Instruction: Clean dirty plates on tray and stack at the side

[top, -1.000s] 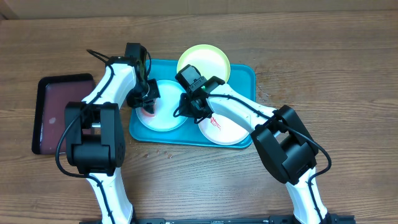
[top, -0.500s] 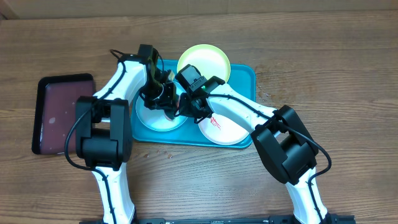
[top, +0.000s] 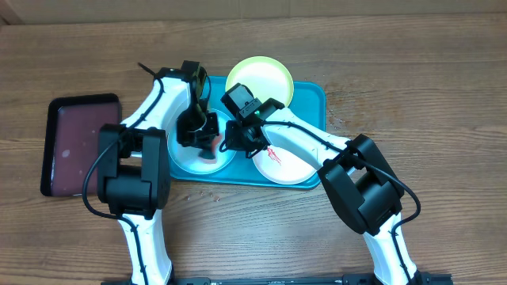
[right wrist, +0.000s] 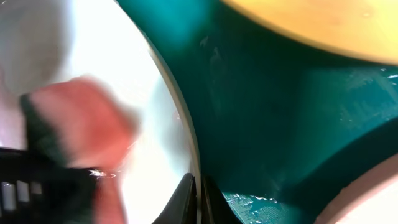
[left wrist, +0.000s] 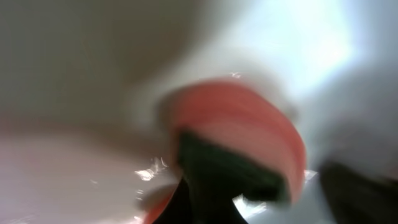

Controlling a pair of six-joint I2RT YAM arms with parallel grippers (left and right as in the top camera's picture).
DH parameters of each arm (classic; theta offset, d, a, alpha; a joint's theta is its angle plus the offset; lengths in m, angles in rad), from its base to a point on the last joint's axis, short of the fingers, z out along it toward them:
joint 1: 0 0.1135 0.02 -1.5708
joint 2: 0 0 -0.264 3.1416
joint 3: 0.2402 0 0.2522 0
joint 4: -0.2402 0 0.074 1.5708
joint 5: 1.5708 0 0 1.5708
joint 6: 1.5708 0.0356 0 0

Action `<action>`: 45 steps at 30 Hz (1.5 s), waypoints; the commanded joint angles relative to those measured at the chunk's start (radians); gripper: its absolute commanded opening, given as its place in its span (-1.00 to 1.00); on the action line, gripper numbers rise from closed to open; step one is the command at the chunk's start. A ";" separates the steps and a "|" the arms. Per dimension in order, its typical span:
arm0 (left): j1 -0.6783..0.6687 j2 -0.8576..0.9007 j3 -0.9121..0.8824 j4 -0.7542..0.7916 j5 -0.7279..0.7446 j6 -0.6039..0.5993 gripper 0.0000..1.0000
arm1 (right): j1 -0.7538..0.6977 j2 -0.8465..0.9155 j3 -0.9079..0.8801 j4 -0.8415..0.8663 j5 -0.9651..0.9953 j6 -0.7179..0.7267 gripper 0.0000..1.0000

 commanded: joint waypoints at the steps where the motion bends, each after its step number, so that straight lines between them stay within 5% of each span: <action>1: 0.057 0.035 0.050 -0.038 -0.288 -0.094 -0.92 | 0.012 0.031 0.003 -0.005 -0.009 -0.063 -0.92; 8: 0.073 0.036 0.155 -0.001 -0.125 -0.055 -0.91 | 0.012 0.031 0.003 0.000 -0.009 -0.084 -0.92; 18: 0.047 0.039 0.026 0.159 0.232 -0.034 -0.92 | 0.012 0.031 0.003 0.004 -0.010 -0.084 -0.92; 23: 0.015 0.039 -0.053 0.210 0.248 -0.028 -0.92 | 0.012 0.031 0.003 0.004 -0.010 -0.084 -0.92; 33: 0.006 0.037 -0.007 0.101 0.438 0.250 -0.92 | 0.012 0.031 0.003 0.007 -0.014 -0.084 -0.92; 38: 0.008 0.037 -0.001 0.044 0.391 0.277 -0.92 | 0.012 0.031 0.003 0.007 -0.026 -0.084 -0.92; 45: 0.018 0.037 -0.001 -0.051 -0.155 0.012 -0.91 | 0.012 0.031 0.003 0.007 -0.027 -0.084 -0.92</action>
